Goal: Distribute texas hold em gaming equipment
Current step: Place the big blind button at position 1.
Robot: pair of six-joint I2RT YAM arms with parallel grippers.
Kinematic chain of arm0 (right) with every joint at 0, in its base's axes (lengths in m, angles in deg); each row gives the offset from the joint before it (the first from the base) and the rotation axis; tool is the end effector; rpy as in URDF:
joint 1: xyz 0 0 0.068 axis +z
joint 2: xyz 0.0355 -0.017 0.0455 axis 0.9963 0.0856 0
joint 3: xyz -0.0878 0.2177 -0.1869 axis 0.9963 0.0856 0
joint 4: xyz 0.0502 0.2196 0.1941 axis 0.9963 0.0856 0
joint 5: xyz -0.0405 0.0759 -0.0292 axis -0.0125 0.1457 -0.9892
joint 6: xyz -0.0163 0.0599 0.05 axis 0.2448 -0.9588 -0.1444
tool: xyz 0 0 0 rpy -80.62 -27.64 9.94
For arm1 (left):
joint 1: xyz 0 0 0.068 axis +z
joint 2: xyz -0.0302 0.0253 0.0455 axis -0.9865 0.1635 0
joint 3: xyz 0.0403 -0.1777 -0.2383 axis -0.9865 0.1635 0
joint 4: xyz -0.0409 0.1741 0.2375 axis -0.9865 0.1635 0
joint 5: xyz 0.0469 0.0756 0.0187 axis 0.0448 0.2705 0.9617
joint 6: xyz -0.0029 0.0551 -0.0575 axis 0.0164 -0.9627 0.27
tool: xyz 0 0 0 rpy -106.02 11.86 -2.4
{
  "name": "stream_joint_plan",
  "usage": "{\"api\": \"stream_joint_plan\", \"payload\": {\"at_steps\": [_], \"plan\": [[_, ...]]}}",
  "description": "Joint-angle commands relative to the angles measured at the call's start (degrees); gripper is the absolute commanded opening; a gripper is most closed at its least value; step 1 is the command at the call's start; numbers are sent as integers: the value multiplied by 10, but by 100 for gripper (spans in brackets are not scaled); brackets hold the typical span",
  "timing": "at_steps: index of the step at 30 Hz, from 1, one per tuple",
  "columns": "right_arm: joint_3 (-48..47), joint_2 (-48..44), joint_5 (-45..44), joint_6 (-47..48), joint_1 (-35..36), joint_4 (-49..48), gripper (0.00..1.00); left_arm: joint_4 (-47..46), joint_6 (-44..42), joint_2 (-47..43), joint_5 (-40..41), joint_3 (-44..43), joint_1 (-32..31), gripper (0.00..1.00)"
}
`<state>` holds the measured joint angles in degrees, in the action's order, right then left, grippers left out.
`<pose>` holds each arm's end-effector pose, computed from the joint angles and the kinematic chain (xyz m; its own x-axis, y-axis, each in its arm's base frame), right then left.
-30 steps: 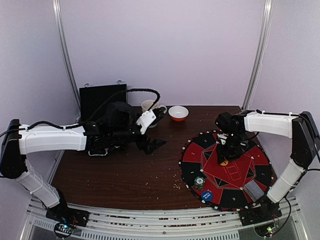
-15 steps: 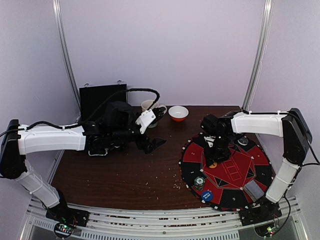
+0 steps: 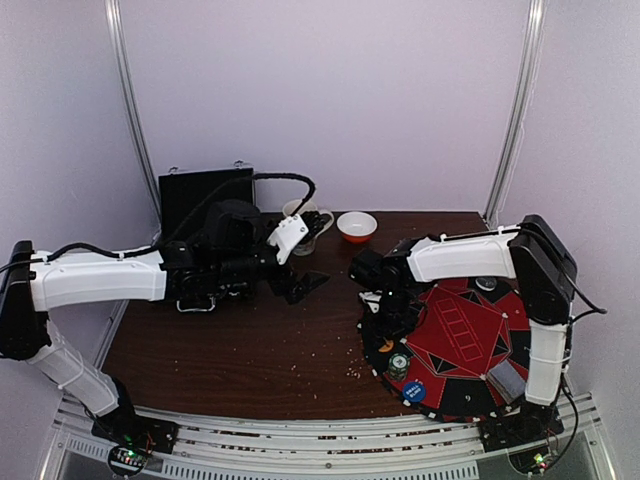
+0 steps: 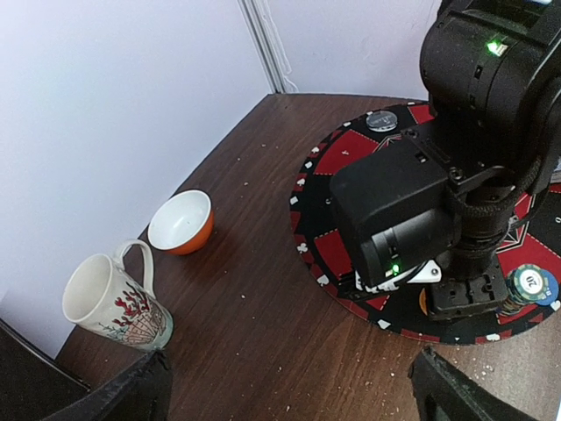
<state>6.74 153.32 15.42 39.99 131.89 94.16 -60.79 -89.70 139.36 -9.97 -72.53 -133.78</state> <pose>0.2839 0.3131 0.1309 -0.9148 -0.3968 -0.0757 -0.4038 0.9028 0.1478 0.2447 -0.3270 0.2926 -0.0933 0.3912 -0.9156 0.8258 0.5441 0.1483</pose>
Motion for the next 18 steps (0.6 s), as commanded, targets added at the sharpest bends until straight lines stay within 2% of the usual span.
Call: {"api": "stream_joint_plan", "payload": {"at_steps": [1, 4, 6, 12, 18], "plan": [[-20, 7, -18, -7, 10, 28, 58, -16, -10, -18, 7, -5, 3, 98], [-33, 0, -19, -6, 11, 39, 84, -17, -12, -18, 7, -4, 3, 98], [-46, -15, -24, -7, 10, 48, 92, -17, -12, -17, 7, -4, 3, 98], [-49, -115, -52, -27, -20, 80, 96, -17, -10, -17, 6, -4, 3, 98], [27, -250, -66, -59, -67, 126, 96, -16, -11, -16, 5, -4, 3, 98]]}}
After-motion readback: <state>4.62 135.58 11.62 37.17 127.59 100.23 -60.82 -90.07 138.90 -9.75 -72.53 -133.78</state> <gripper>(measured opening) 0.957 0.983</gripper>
